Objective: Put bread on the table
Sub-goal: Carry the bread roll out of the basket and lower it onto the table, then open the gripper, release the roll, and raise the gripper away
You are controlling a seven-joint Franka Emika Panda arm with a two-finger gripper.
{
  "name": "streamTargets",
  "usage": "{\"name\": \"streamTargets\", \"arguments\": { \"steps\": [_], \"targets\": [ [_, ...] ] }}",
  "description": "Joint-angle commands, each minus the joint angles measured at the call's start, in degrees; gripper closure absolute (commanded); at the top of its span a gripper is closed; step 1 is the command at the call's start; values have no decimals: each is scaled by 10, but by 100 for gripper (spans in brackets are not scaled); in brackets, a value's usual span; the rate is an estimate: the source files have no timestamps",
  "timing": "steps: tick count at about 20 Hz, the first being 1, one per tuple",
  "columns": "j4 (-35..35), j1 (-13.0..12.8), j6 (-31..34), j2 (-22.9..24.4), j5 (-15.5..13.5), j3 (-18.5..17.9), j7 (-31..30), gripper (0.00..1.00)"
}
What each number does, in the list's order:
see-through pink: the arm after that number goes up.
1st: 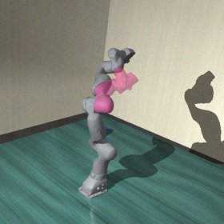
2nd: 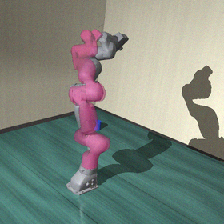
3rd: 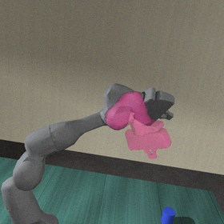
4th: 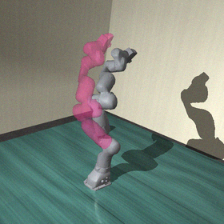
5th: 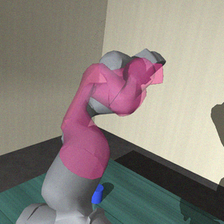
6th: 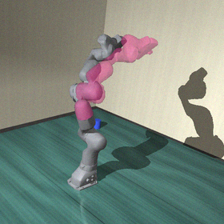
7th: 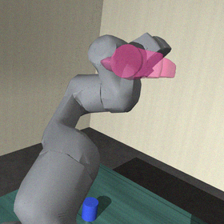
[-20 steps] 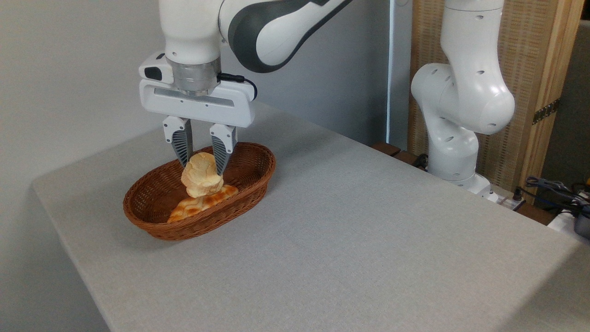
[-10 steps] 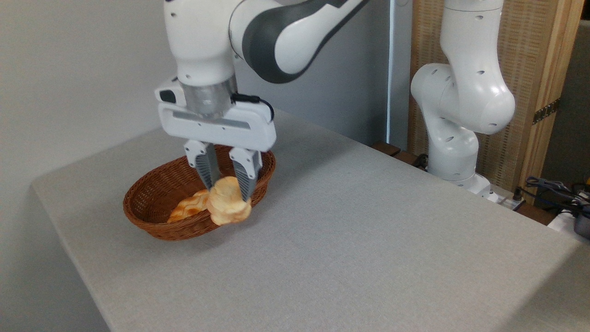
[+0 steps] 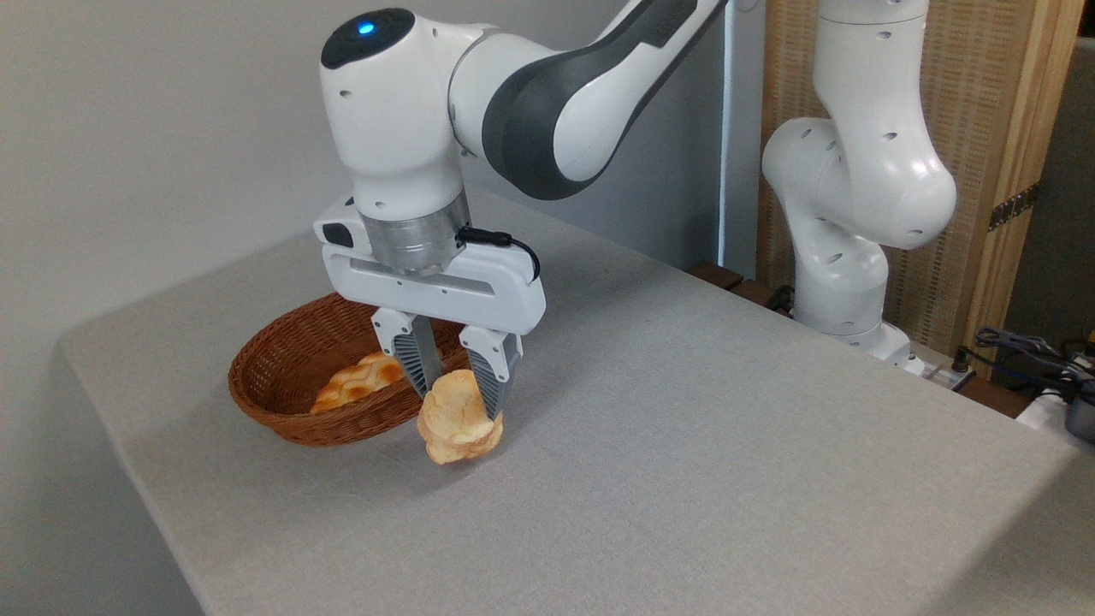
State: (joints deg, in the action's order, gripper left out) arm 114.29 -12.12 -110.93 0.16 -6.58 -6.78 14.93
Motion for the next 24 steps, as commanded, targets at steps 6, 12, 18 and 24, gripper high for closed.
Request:
{"name": "streamTargets", "arguments": {
  "steps": [6,12,18,24],
  "targets": [
    [0,-4,6,-1,7,-5,12,0],
    [0,-4,6,-2,7,-5,13,0],
    [-4,-4,2,-1,6,-5,12,0],
    [-41,-4,-10,5,7,-5,15,0]
  ]
}}
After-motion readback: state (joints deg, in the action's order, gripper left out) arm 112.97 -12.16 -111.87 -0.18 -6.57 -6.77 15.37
